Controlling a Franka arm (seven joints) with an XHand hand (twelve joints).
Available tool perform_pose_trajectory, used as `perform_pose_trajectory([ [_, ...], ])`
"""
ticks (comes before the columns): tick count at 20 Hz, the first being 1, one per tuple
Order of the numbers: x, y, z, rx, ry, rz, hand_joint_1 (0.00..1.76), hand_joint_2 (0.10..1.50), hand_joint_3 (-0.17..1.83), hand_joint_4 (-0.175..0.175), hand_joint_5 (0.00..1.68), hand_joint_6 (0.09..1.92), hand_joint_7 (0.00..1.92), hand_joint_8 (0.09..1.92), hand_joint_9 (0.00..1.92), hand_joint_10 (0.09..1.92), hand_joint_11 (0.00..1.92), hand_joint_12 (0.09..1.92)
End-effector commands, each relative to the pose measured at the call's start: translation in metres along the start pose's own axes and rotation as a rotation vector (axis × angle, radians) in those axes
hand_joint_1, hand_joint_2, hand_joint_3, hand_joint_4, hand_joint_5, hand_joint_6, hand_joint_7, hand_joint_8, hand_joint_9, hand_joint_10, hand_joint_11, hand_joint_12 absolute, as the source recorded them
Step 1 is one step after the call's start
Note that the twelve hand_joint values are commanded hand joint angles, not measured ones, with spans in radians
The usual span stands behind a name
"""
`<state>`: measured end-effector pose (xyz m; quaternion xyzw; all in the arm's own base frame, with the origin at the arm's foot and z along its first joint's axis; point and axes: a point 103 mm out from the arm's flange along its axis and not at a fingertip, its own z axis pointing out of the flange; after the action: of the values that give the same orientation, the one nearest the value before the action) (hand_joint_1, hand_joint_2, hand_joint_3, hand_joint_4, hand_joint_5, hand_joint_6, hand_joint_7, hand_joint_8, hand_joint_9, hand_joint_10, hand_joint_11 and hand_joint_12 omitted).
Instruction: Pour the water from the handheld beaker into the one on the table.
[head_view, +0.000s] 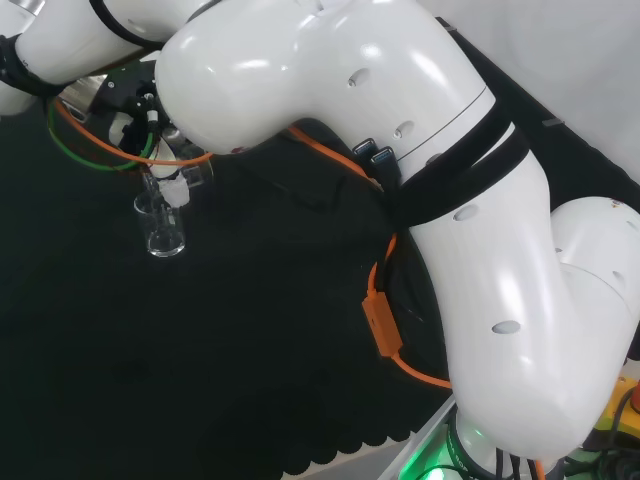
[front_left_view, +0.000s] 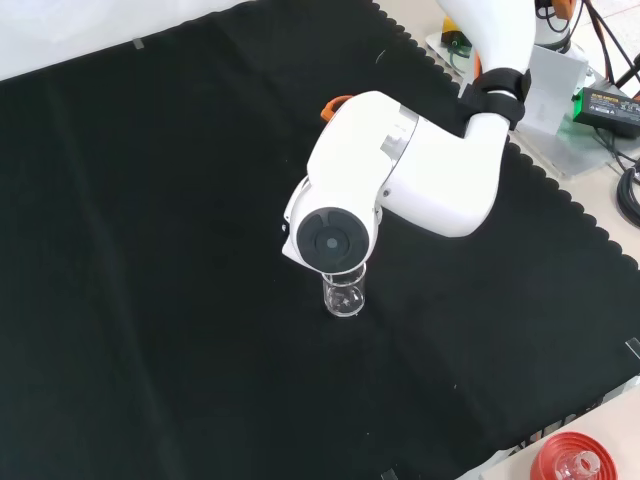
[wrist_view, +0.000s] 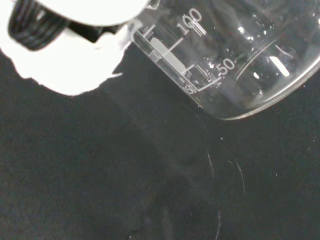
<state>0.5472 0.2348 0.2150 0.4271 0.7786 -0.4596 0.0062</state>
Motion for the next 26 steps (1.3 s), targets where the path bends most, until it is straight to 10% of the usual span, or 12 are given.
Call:
perform_pose_trajectory([
  [1, -0.0003, 0.0000, 0.0000, -0.002, -0.001, 0.000, 1.17, 0.70, 0.57, -0.007, 1.30, 0.59, 1.92, 0.09, 1.64, 0.09, 1.31, 0.85],
  [26, -0.0021, -0.0007, 0.0002, -0.005, -0.003, -0.001, 1.17, 0.70, 0.58, -0.001, 1.30, 0.59, 1.91, 0.09, 1.65, 0.09, 1.31, 0.85],
])
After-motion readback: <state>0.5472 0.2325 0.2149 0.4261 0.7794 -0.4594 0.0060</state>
